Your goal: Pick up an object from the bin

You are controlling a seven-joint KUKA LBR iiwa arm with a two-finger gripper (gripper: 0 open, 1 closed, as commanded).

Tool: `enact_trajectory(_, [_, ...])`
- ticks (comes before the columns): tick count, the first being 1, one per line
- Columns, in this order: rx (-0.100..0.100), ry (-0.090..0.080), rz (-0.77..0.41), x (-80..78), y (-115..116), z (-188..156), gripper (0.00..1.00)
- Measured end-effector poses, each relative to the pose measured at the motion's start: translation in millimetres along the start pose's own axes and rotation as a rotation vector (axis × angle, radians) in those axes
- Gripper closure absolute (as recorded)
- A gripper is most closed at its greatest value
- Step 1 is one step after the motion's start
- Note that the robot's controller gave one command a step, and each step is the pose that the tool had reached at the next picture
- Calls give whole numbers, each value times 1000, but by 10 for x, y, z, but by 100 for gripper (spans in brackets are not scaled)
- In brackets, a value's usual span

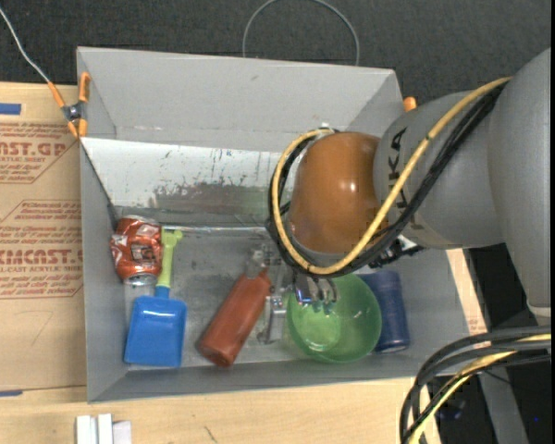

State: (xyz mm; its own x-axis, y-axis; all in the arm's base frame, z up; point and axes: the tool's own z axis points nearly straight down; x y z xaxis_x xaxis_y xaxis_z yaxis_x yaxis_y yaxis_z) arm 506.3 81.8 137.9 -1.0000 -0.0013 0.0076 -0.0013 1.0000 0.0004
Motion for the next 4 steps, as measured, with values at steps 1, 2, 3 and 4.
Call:
enact_trajectory(1, [-1,-7,1,-19,-4,-44,0])
enact_trajectory(2, [-2,-3,75,-12,129,652,0])
enact_trajectory(3, [-3,-7,282,54,37,569,100])
enact_trajectory(4, [-3,-7,283,54,37,569,100])
